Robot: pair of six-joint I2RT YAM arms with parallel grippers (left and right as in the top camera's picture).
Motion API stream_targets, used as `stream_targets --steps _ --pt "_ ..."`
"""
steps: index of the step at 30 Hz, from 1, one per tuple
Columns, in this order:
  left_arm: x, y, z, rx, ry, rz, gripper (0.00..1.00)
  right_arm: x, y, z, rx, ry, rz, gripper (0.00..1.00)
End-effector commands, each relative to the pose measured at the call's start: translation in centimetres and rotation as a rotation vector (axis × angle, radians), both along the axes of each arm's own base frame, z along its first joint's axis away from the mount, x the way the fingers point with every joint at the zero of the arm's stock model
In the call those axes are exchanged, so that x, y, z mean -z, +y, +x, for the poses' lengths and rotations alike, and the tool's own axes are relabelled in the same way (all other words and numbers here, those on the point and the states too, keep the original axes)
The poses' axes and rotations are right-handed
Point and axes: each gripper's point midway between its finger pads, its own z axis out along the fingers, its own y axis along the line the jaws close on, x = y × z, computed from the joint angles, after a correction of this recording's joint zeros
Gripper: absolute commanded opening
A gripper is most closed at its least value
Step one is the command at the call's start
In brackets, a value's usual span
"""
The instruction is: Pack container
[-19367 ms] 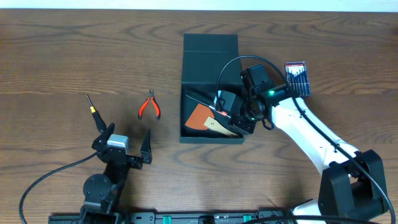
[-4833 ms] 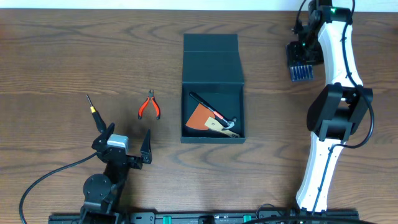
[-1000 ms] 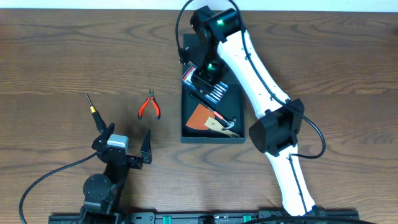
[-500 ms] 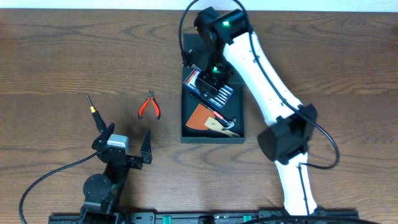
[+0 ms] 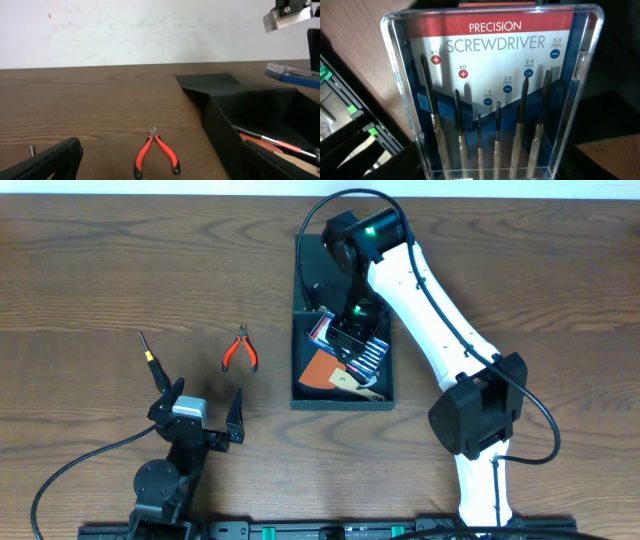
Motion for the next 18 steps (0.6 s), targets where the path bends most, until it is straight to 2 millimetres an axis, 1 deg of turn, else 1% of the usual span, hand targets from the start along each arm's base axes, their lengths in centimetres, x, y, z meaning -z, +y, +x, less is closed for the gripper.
stream_targets --steps 1,5,11,18 --pt "1.5 -0.5 -0.2 0.027 0.047 0.002 0.99 -0.4 -0.1 -0.2 -0.035 -0.01 0.021 0.4" --pt "1.5 -0.5 -0.2 0.027 0.047 0.002 0.98 -0.4 0.0 0.0 -0.046 -0.018 0.031 0.4" --pt "1.5 -0.5 -0.2 0.027 0.047 0.002 0.98 -0.3 0.3 0.9 -0.038 -0.051 0.049 0.4" --pt "1.5 -0.5 -0.2 0.027 0.047 0.002 0.99 -0.2 0.5 1.5 -0.041 -0.075 0.062 0.41"
